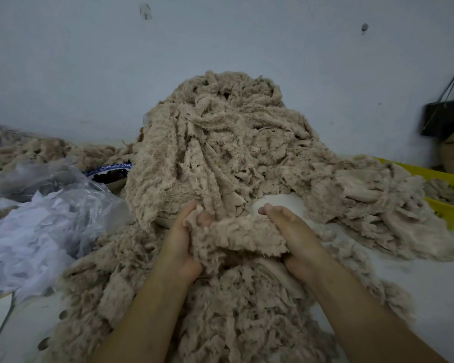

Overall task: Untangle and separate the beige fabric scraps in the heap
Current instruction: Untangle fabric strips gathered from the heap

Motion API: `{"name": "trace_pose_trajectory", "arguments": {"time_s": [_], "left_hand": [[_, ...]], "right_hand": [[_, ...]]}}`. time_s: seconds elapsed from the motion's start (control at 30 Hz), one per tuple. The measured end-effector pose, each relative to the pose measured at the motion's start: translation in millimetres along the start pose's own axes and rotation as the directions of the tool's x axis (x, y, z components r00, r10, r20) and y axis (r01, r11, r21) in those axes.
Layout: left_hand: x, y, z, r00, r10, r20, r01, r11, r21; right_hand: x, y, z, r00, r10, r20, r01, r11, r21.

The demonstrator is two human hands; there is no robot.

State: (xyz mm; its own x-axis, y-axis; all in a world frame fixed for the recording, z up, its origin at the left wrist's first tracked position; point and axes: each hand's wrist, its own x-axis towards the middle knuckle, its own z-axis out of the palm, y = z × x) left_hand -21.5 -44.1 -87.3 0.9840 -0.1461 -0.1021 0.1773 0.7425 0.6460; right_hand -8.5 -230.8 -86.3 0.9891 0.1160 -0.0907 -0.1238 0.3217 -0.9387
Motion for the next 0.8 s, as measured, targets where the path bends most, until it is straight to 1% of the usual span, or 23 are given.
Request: {"name": "trace_pose_trajectory", "arguments": {"time_s": [0.03, 0.07, 0.1, 0.13, 0.17, 0.2, 0.27, 0.3, 0.33, 0.37, 0.4, 0.43, 0.47, 0.5, 0.57, 0.6, 0.63, 0.67, 0.7, 0.73, 0.8], "left_hand": [[1.1, -1.8, 0.6, 0.999, 0.047, -0.018, -0.045, 0.994, 0.102], [2.8, -4.9, -0.6, 0.990, 0.136, -0.029, -0.118, 0.935, 0.335], [1.4, -8.6, 1.2, 0.976, 0.216, 0.013, -0.184, 0.795, 0.578], [0.5, -13.6, 3.1, 0.956, 0.275, 0.102, -0.258, 0.626, 0.736], [0.3, -18.7, 4.9, 0.944, 0.288, 0.158, -0.290, 0.503, 0.815], [1.6, -22.8, 5.3, 0.945, 0.265, 0.194, -0.292, 0.411, 0.863], [2.6, -29.8, 4.8, 0.951, 0.167, 0.259, -0.297, 0.266, 0.917], [1.4, -31.1, 5.9, 0.949, 0.169, 0.266, -0.302, 0.248, 0.921], [0.9, -31.4, 5.2, 0.943, 0.225, 0.247, -0.299, 0.238, 0.924], [1.1, -30.3, 5.7, 0.934, 0.316, 0.166, -0.262, 0.292, 0.920], [1.0, -27.5, 8.2, 0.919, 0.389, 0.069, -0.240, 0.410, 0.880], [2.1, -25.2, 10.1, 0.911, 0.411, -0.023, -0.222, 0.537, 0.814], [3.0, -24.0, 11.6, 0.914, 0.397, -0.078, -0.218, 0.646, 0.732], [3.6, -23.8, 13.4, 0.927, 0.358, -0.107, -0.203, 0.723, 0.661], [3.0, -21.1, 14.9, 0.959, 0.263, -0.102, -0.171, 0.832, 0.528], [2.2, -19.8, 14.2, 0.976, 0.203, -0.078, -0.149, 0.886, 0.440], [0.5, -17.9, 14.7, 0.990, 0.138, -0.036, -0.116, 0.927, 0.357], [-1.1, -16.9, 15.4, 0.996, 0.086, 0.015, -0.087, 0.946, 0.311], [-2.0, -17.1, 17.0, 0.997, 0.049, 0.067, -0.067, 0.951, 0.302], [-2.5, -18.9, 18.0, 0.995, 0.023, 0.099, -0.055, 0.942, 0.331], [-2.5, -23.6, 20.9, 0.994, -0.001, 0.110, -0.045, 0.909, 0.414]], "right_hand": [[0.1, 0.5, 0.4, 1.000, -0.003, 0.009, 0.002, 1.000, 0.010], [0.1, 0.4, 0.9, 1.000, 0.000, 0.023, 0.000, 1.000, 0.028], [0.1, -0.1, 0.9, 0.999, 0.003, 0.036, -0.004, 0.999, 0.050], [-0.1, -1.0, 1.2, 0.999, 0.003, 0.046, -0.007, 0.997, 0.080], [-0.6, -1.7, 1.1, 0.999, -0.002, 0.050, -0.004, 0.993, 0.115], [-1.2, -2.3, 0.8, 0.999, -0.009, 0.051, 0.001, 0.989, 0.147], [-1.8, -1.2, -0.1, 0.997, -0.042, 0.059, 0.033, 0.989, 0.148], [-1.8, 0.0, 0.8, 0.995, -0.077, 0.065, 0.071, 0.993, 0.094], [-2.4, 1.7, 2.4, 0.988, -0.135, 0.076, 0.134, 0.991, 0.009], [-3.6, 3.7, 4.8, 0.974, -0.205, 0.094, 0.215, 0.971, -0.109], [-5.0, 5.7, 7.9, 0.953, -0.274, 0.125, 0.298, 0.922, -0.247], [-6.3, 8.1, 11.8, 0.927, -0.329, 0.181, 0.374, 0.844, -0.385], [-7.8, 11.2, 16.5, 0.900, -0.359, 0.249, 0.437, 0.753, -0.492], [-9.3, 15.0, 21.5, 0.883, -0.350, 0.313, 0.469, 0.685, -0.558], [-9.7, 23.1, 26.6, 0.860, -0.305, 0.409, 0.508, 0.577, -0.639], [-7.7, 27.2, 26.3, 0.860, -0.287, 0.421, 0.508, 0.547, -0.665], [-4.5, 29.3, 24.7, 0.864, -0.277, 0.420, 0.503, 0.525, -0.687], [-1.5, 29.0, 22.5, 0.866, -0.283, 0.413, 0.501, 0.508, -0.701], [1.0, 28.3, 20.4, 0.873, -0.297, 0.386, 0.487, 0.515, -0.705], [2.7, 28.5, 18.2, 0.882, -0.307, 0.358, 0.471, 0.543, -0.696], [3.3, 29.3, 13.6, 0.897, -0.289, 0.333, 0.441, 0.591, -0.676]]}}
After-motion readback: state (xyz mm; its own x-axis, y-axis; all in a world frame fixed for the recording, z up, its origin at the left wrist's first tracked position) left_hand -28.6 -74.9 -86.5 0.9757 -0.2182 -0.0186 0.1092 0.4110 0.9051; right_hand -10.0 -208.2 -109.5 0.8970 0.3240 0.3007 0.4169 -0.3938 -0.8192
